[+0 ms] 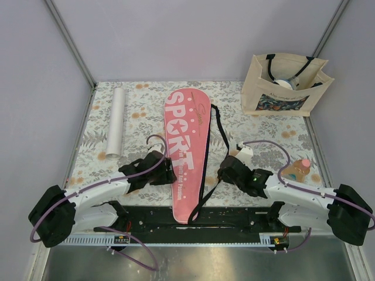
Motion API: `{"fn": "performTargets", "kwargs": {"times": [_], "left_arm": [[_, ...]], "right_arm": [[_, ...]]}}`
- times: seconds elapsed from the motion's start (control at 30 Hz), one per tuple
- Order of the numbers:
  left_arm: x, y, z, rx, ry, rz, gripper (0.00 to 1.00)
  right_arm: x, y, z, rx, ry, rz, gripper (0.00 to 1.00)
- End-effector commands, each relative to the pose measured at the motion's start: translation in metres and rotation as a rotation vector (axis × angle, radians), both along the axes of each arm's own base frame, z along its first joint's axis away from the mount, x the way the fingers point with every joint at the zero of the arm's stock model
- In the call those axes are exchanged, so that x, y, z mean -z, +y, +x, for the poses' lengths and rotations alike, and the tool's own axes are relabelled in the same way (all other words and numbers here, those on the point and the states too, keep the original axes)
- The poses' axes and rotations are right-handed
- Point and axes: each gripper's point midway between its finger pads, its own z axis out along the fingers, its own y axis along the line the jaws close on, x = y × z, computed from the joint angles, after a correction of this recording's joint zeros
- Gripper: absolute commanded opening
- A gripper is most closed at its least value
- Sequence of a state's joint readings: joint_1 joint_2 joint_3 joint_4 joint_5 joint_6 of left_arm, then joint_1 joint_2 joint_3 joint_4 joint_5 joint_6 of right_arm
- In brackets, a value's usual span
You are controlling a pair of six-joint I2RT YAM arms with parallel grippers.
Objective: Pack up the badminton gear
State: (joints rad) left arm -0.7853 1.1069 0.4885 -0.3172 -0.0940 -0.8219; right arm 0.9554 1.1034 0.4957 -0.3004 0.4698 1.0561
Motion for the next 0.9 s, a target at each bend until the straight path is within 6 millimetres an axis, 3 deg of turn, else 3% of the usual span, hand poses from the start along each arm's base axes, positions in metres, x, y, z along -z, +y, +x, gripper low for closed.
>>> {"fn": "performTargets", "kwargs": {"times": [0.0, 0.1, 0.17, 0.4, 0.63, 0.77, 0.87], "left_arm": [[-0.024, -0.003, 0.012, -0.031, -0.073, -0.049, 0.64], [-0.033, -0.005, 0.015, -0.034, -0.102, -0.071, 0.65], [-0.04, -0.007, 0.017, -0.032, -0.118, -0.089, 0.65], [-0.051, -0.001, 0.02, -0.032, -0.153, -0.066, 0.66], [-0.036, -0.002, 0.018, -0.033, -0.115, -0.064, 0.65], [-0.027, -0.006, 0.017, -0.021, -0.093, -0.062, 0.64], [-0.027, -0.009, 0.018, -0.019, -0.088, -0.065, 0.64]], "right_arm": [[-0.062, 0.025, 0.03, -0.025, -0.19, 0.116, 0.52], [-0.064, 0.034, 0.052, -0.033, -0.246, 0.189, 0.6], [-0.053, 0.037, 0.066, -0.051, -0.211, 0.231, 0.65], [-0.028, 0.065, 0.104, -0.169, -0.139, 0.289, 0.68], [0.005, 0.091, 0.109, -0.185, -0.018, 0.372, 0.69], [0.022, 0.099, 0.104, -0.191, 0.03, 0.421, 0.58], [0.017, 0.106, 0.106, -0.214, 0.002, 0.464, 0.35]]}}
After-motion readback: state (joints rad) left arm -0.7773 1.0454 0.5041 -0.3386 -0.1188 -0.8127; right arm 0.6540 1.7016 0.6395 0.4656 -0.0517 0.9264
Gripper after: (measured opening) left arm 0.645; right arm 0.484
